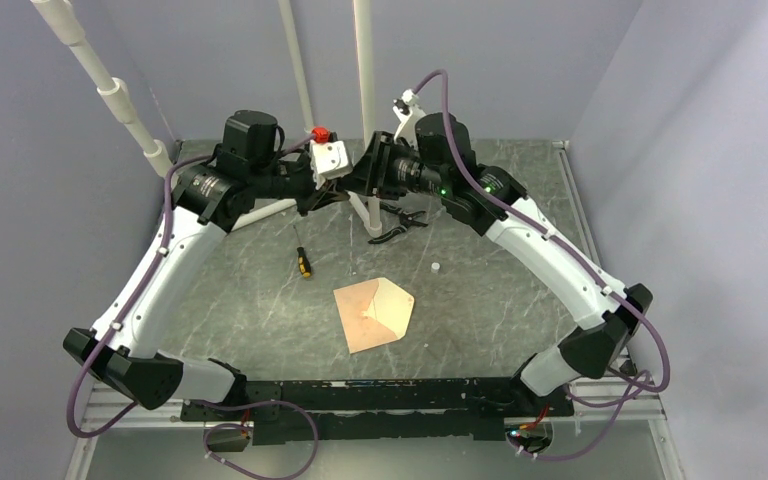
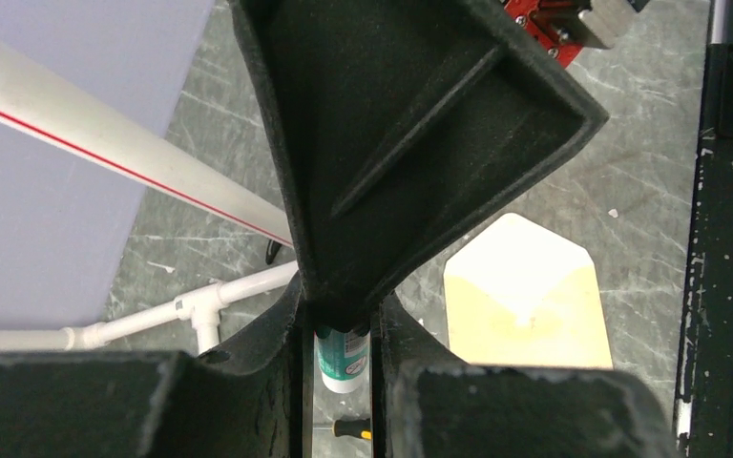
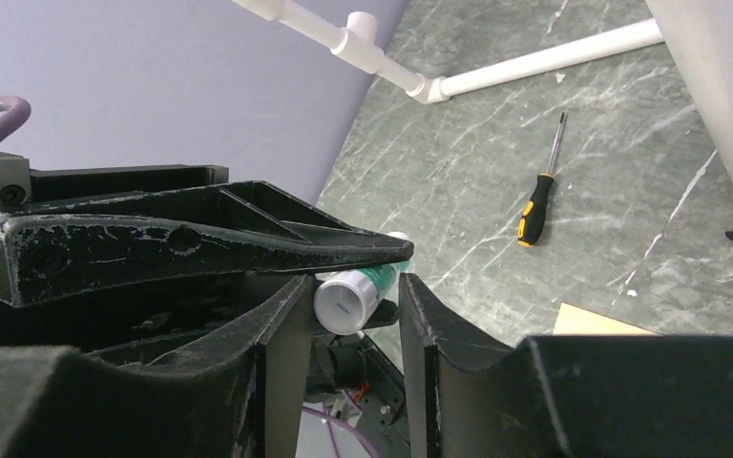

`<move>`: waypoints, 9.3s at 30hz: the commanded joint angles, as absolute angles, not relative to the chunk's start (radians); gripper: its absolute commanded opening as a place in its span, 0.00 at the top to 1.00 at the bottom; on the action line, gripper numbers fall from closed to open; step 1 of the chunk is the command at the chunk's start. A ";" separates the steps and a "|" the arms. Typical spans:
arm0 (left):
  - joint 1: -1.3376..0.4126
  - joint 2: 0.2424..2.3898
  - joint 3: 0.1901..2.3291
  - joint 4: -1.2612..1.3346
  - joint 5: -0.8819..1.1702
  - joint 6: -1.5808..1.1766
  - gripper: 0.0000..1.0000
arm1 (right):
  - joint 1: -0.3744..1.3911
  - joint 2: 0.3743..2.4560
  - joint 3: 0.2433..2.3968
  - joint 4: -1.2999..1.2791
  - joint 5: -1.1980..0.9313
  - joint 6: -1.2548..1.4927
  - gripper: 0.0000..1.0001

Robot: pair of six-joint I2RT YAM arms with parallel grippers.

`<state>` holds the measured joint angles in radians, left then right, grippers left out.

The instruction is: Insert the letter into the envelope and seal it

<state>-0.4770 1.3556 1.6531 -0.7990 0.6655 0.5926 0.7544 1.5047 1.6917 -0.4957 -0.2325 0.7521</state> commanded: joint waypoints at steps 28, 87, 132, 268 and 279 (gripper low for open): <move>-0.495 1.343 1.606 -0.738 0.733 0.372 0.31 | 0.654 1.424 1.668 -0.561 -0.405 0.747 1.00; -0.495 1.348 1.642 -0.806 1.048 0.294 0.98 | 0.625 1.292 1.537 -0.337 -0.731 0.368 1.00; -0.495 1.288 1.559 -0.518 0.954 0.130 0.98 | 0.635 1.263 1.518 -0.202 -0.668 0.226 1.00; -0.495 1.236 1.577 -0.520 1.388 0.120 0.98 | 0.758 1.259 1.661 -0.380 -0.936 -0.002 0.68; -0.495 1.215 1.558 -0.498 1.195 0.124 0.98 | 0.761 1.313 1.634 -0.205 -0.712 0.264 1.00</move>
<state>-0.4877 1.2465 1.5673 -0.5610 1.3487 0.1177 0.7532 1.2812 1.6424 -0.4026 -0.8726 0.0563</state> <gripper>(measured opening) 0.232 0.065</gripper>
